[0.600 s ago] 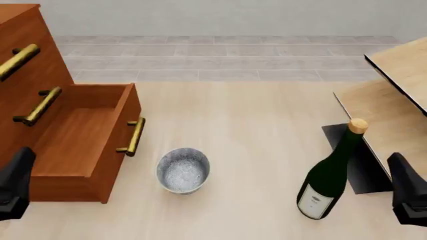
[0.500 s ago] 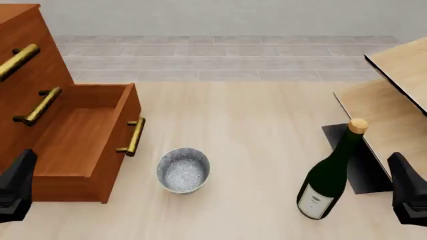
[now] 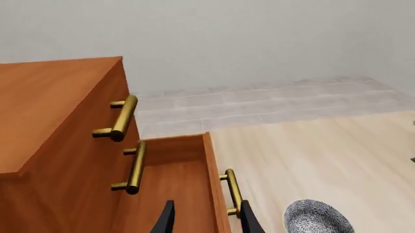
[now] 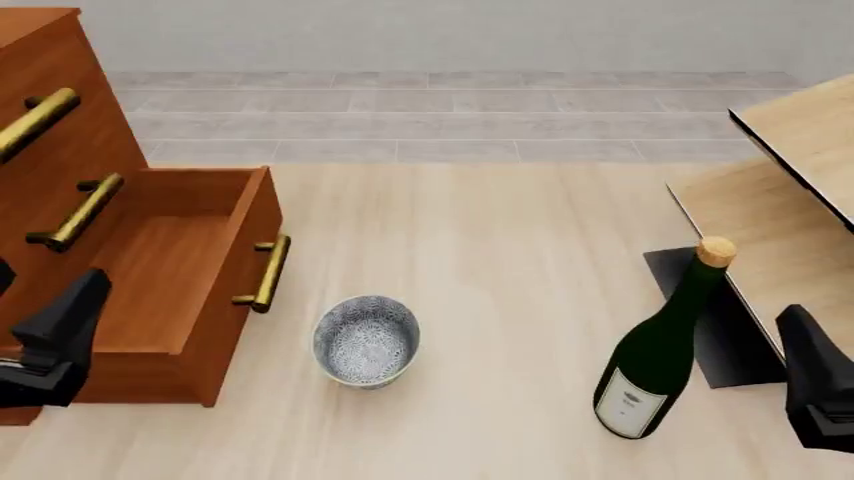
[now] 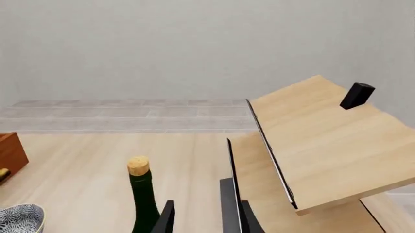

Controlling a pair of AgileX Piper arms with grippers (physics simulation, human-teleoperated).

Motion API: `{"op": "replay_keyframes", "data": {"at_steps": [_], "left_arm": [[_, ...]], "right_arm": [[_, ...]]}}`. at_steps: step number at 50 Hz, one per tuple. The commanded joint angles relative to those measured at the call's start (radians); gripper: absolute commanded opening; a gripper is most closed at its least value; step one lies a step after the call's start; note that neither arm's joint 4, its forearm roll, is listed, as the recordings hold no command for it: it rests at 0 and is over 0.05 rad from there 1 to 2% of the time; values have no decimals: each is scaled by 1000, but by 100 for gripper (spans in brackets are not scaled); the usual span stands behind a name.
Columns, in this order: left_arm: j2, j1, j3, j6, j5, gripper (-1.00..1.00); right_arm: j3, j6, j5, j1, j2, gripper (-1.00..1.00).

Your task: Put the bowl on top of the cabinet.

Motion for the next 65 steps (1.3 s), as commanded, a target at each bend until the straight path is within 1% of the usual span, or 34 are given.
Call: {"op": "replay_keyframes", "data": {"at_steps": [1, 2, 3, 5, 9, 10, 12, 13, 14, 16, 19, 21, 22, 23, 25, 32, 34, 35, 39, 42, 44, 45, 49, 51, 56, 57, 58, 59, 60, 64, 65], "left_arm": [[208, -109, -127, 12, -22, 100], [253, -116, -146, 12, -21, 100], [263, -129, -157, 11, -17, 100], [331, -144, -195, -12, -6, 100], [371, -170, -254, 13, 27, 100], [405, -191, -280, -15, 42, 100], [416, -216, -309, -15, 64, 100], [416, -216, -310, -15, 64, 100], [430, -215, -329, -12, 76, 100], [486, -231, -377, -31, 104, 100], [521, -228, -404, -35, 118, 100], [530, -229, -416, 5, 119, 100], [558, -230, -429, -13, 130, 100], [579, -253, -442, -22, 138, 100], [624, -265, -462, -35, 155, 100], [715, -318, -524, -42, 198, 100], [734, -321, -531, -47, 204, 100], [741, -323, -533, -37, 203, 100], [798, -355, -539, -48, 209, 100], [846, -376, -545, -65, 214, 100], [862, -406, -556, -87, 220, 100], [863, -401, -558, -84, 221, 100], [881, -426, -567, -97, 226, 100], [905, -448, -574, -121, 230, 100], [934, -458, -577, -136, 225, 100], [943, -468, -579, -146, 225, 100], [957, -480, -583, -171, 228, 100], [964, -480, -585, -177, 231, 100], [961, -478, -584, -168, 228, 100], [976, -487, -585, -188, 228, 100], [989, -495, -585, -207, 227, 100]], "right_arm": [[1, 6, -1, 0, 2, 100], [1, 7, -3, 0, 4, 100], [1, 8, -4, 0, 6, 100], [1, 9, -4, 0, 6, 100], [1, 10, -9, 1, 13, 100], [1, 11, -10, 1, 14, 100], [1, 13, -9, 1, 14, 100], [1, 13, -9, 1, 14, 100], [1, 12, -10, 0, 15, 100], [0, 13, -12, -2, 17, 100], [2, 13, -11, -3, 15, 100], [1, 15, -13, -3, 17, 100], [1, 16, -12, -3, 17, 100], [1, 16, -15, -3, 19, 100], [1, 18, -18, -2, 24, 100], [1, 18, -21, 0, 25, 100], [2, 18, -20, 0, 24, 100], [2, 17, -19, 0, 23, 100], [1, 14, -16, -2, 18, 100], [2, 15, -16, -4, 16, 100], [1, 16, -17, -3, 17, 100], [2, 16, -18, -4, 17, 100], [2, 18, -18, -4, 19, 100], [2, 20, -19, -5, 21, 100], [1, 22, -22, -4, 24, 100], [1, 23, -22, -4, 23, 100], [2, 23, -21, -5, 21, 100], [1, 24, -22, -5, 23, 100], [2, 24, -23, -5, 23, 100], [2, 25, -25, -6, 26, 100], [2, 26, -25, -7, 26, 100]]}}
